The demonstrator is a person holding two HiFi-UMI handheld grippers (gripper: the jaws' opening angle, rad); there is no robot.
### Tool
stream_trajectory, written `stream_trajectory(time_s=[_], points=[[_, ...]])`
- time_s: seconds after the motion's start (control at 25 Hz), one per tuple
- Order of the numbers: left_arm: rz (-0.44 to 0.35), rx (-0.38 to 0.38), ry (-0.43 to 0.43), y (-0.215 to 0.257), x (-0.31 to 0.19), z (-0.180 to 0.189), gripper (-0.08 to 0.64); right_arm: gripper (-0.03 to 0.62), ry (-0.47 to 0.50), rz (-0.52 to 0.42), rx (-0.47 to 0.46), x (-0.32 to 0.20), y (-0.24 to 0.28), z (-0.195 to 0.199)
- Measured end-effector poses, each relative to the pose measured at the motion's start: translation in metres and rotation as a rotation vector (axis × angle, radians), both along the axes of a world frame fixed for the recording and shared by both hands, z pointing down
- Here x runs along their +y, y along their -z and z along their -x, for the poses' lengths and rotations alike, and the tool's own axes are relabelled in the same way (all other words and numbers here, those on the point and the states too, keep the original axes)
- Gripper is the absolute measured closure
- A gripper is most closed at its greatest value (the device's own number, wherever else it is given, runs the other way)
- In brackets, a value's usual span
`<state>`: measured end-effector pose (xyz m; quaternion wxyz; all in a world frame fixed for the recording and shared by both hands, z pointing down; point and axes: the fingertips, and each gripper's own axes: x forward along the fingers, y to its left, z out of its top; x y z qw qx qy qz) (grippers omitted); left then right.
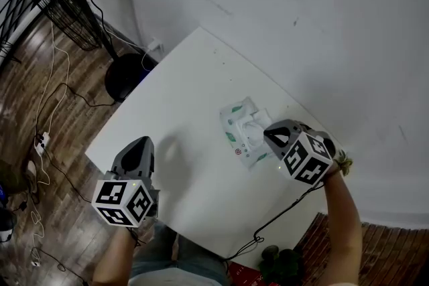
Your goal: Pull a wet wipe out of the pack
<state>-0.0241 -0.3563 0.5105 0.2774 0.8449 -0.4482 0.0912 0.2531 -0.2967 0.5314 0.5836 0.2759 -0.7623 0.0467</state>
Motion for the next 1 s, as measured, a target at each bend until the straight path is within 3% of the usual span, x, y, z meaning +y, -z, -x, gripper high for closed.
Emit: stream_trajectory(time_s=[1.0], points=[[-0.031, 0.037, -0.022, 0.029, 0.01, 0.001, 0.549, 0.591, -0.054, -0.064, 0.032, 0.016, 0.043, -0.007]])
